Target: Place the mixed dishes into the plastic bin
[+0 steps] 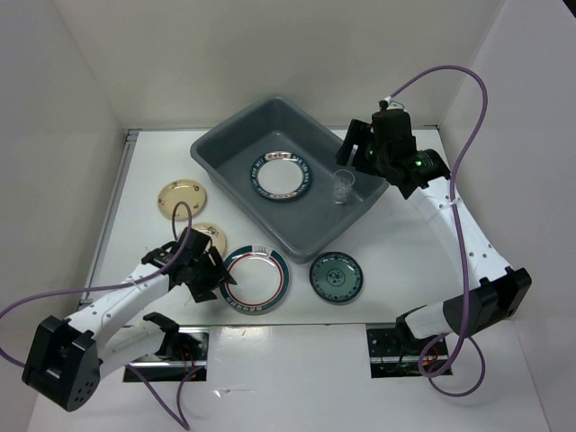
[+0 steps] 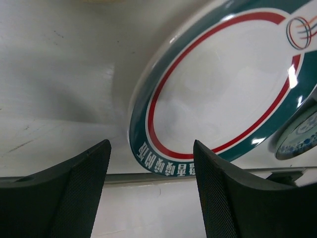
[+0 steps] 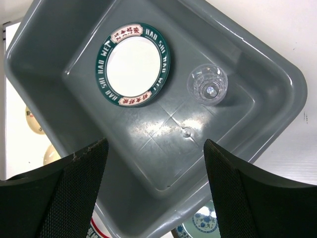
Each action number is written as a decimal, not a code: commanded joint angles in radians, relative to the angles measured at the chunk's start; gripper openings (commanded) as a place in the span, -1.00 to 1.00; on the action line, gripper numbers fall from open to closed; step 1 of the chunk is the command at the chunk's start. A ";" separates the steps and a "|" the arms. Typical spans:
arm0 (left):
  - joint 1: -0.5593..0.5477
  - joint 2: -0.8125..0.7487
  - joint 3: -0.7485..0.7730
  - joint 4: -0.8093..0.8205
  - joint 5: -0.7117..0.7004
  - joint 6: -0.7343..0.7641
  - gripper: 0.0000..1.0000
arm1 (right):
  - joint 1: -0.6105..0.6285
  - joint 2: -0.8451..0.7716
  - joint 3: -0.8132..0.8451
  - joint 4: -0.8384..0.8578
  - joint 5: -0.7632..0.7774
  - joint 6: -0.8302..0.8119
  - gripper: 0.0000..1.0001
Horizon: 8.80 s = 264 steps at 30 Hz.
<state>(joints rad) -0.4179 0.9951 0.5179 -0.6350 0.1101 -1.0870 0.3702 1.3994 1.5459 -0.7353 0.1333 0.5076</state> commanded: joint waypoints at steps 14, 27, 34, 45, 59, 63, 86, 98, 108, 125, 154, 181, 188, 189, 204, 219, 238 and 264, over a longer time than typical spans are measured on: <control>-0.013 0.013 -0.099 0.261 -0.055 -0.145 -0.04 | -0.014 -0.037 0.016 -0.035 -0.003 -0.040 0.68; -0.022 0.002 -0.199 0.362 -0.065 -0.197 -0.42 | -0.014 -0.019 0.059 -0.053 0.026 -0.049 0.68; -0.022 -0.045 -0.190 0.333 -0.099 -0.226 -1.00 | -0.014 -0.010 0.080 -0.062 0.026 -0.049 0.68; -0.022 -0.228 -0.021 0.042 -0.129 -0.237 -1.00 | -0.014 -0.010 0.111 -0.062 0.037 -0.049 0.70; -0.022 -0.220 0.295 -0.219 0.051 -0.050 -1.00 | -0.024 -0.050 0.072 -0.032 0.019 -0.049 0.70; -0.022 -0.211 0.309 -0.334 0.196 0.047 -1.00 | -0.024 -0.050 0.082 -0.032 0.019 -0.058 0.75; 0.033 0.101 0.599 0.315 0.187 0.015 -1.00 | -0.024 -0.160 0.059 0.023 0.104 -0.058 0.99; 0.116 0.719 1.086 0.362 -0.085 0.251 -1.00 | -0.033 -0.289 -0.026 0.037 0.133 -0.077 0.99; 0.137 1.023 1.285 0.293 -0.081 0.300 -1.00 | -0.033 -0.329 -0.069 0.007 0.218 -0.086 0.99; 0.137 1.171 1.251 0.293 -0.016 0.289 -0.63 | -0.033 -0.329 -0.078 -0.030 0.246 -0.075 0.99; 0.417 0.411 0.947 0.232 -0.280 0.240 0.25 | -0.033 -0.424 -0.214 0.000 -0.153 -0.153 0.99; 0.705 0.502 0.346 0.374 -0.119 -0.008 0.25 | -0.033 -0.520 -0.323 0.008 -0.204 -0.153 0.99; 0.705 0.577 0.324 0.489 -0.084 -0.017 0.25 | -0.033 -0.510 -0.314 -0.001 -0.195 -0.153 0.99; 0.691 0.588 0.324 0.498 -0.084 -0.017 0.23 | -0.033 -0.510 -0.314 -0.001 -0.204 -0.153 0.99; 0.648 0.685 0.353 0.584 -0.136 -0.039 -0.57 | -0.033 -0.482 -0.314 -0.012 -0.175 -0.153 0.99; 0.639 0.705 0.384 0.604 -0.173 -0.039 -0.60 | -0.033 -0.464 -0.305 -0.021 -0.175 -0.144 0.99; 0.677 0.221 0.577 0.431 -0.502 0.074 -1.00 | -0.033 -0.453 -0.305 0.010 -0.213 -0.162 0.99; 0.030 1.036 1.214 0.326 -0.098 0.226 -1.00 | -0.033 -0.471 -0.259 -0.022 -0.127 -0.135 0.99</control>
<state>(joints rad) -0.4023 2.0445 1.7206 -0.3462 0.0097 -0.8852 0.3424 0.9504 1.2446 -0.7570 -0.0147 0.3679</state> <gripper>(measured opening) 0.019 0.993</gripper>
